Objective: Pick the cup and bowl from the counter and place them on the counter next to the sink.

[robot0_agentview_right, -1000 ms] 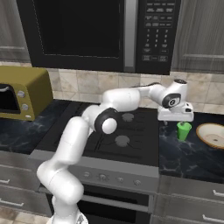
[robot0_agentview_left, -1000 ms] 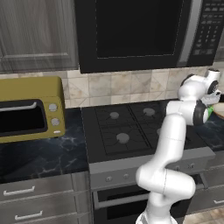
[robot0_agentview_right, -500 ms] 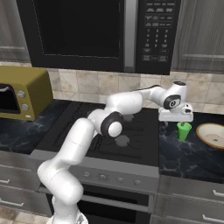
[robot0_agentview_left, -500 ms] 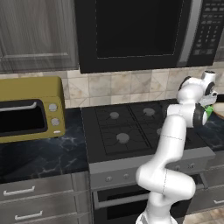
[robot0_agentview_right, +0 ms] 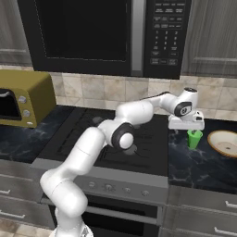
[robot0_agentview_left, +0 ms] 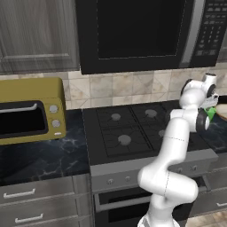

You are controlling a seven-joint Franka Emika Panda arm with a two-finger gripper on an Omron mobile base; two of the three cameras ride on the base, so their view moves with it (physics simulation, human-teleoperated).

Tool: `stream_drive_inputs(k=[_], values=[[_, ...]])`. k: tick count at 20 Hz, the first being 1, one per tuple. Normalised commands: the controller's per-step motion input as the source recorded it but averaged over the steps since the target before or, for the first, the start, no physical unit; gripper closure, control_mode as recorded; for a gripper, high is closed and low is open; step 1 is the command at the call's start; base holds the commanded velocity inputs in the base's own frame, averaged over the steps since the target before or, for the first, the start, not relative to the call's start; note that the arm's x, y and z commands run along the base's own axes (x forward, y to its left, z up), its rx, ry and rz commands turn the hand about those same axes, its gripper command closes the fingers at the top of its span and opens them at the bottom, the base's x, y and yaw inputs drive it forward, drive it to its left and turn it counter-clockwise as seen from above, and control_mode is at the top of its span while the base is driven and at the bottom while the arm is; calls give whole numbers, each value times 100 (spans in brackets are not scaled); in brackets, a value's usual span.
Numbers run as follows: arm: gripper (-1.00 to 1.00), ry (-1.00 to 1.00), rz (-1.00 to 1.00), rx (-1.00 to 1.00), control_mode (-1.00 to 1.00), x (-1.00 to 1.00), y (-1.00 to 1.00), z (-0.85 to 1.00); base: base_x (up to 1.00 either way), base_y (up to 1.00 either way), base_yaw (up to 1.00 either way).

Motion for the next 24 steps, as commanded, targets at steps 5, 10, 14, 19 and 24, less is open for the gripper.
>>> stream_drive_inputs(k=[5, 10, 14, 19, 24], values=[[-100, 0, 0, 0, -100, 11, -3, -18, 0, 0, 0], [-100, 0, 0, 0, -100, 7, 0, -17, 0, 0, 0], [-100, 2, 0, 0, -100, 2, 0, -9, 0, 0, 0], [-100, 0, 0, 0, -100, 0, 0, 0, 0, 0, 0], [100, 0, 0, 0, -100, 0, 0, 0, 0, 0, 0]])
